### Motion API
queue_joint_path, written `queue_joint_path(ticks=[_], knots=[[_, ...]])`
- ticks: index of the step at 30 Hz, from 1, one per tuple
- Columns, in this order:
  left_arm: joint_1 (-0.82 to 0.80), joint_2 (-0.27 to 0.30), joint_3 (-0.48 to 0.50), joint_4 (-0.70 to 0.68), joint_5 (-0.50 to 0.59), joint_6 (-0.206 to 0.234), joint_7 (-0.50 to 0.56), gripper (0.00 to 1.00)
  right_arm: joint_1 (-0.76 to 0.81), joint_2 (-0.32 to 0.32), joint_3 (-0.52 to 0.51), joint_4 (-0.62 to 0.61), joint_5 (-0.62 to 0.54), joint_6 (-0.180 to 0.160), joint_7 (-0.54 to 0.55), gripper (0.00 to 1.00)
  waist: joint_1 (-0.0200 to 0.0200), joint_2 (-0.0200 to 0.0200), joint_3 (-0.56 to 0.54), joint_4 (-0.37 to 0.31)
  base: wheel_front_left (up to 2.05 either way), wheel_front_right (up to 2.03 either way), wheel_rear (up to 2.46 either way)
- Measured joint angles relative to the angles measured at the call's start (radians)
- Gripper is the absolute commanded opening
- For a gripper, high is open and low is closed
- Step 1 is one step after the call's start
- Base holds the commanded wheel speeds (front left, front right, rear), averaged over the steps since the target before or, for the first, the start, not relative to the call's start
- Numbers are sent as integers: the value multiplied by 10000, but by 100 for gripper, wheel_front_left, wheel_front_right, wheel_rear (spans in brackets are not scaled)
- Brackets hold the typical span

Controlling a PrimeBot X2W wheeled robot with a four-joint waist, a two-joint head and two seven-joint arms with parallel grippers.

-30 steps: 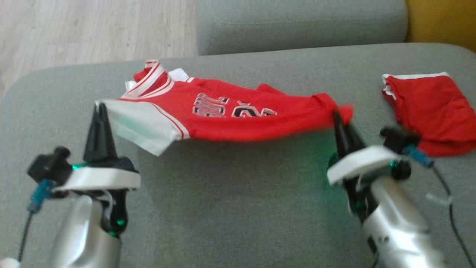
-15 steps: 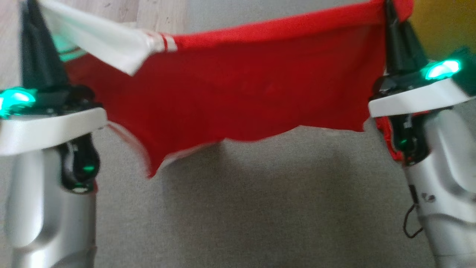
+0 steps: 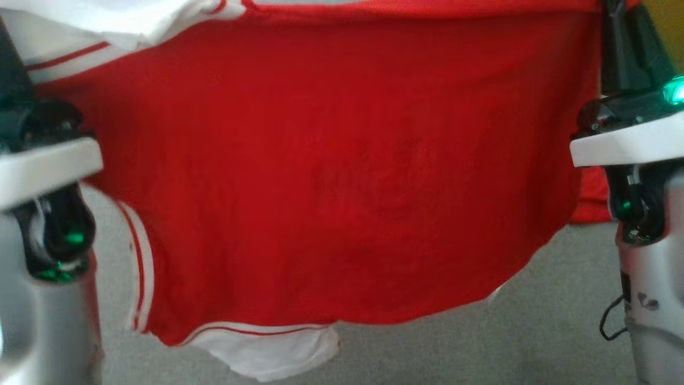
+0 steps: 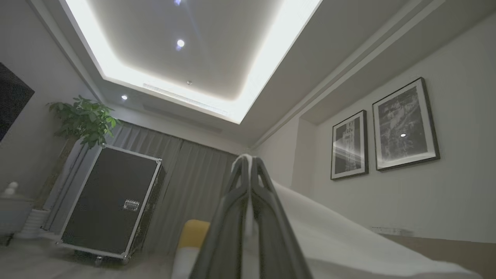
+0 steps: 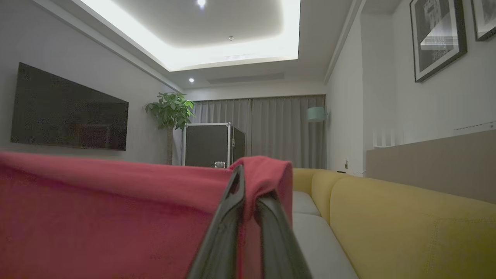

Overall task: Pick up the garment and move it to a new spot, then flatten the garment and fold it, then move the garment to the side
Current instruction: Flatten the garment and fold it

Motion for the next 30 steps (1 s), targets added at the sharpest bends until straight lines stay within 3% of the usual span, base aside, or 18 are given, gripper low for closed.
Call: queue_joint_path(ticks=[5,11,15,20,25,30], knots=[[-1257,458,46,1569,-146,-238,545,0,-711,-100,146,677,-134,0,495,0,2,0,820,12,0,0,0],[-4383,963,-221,4775,36,-650,382,0,-4158,-646,1034,3484,-483,0,58,0,5,0,2262,55,0,0,0],[-6650,1016,-384,6753,408,-805,-600,0,-6659,-614,1191,5647,-606,0,-1110,0,6,-1,3193,129,0,0,0],[-8775,867,-495,8544,708,-936,-2173,0,-8834,-566,1049,7459,-1022,0,-2518,0,6,-1,4023,339,0,0,0],[-8775,633,-644,9432,953,-1095,-2506,0,-8732,-372,1034,8648,-1254,0,-2734,0,2,-1,4219,655,0,0,0],[-7938,445,-853,9451,1012,-1158,-2506,0,-7868,-435,1103,8893,-1252,0,-2734,0,2,-1,4206,793,0,0,0]])
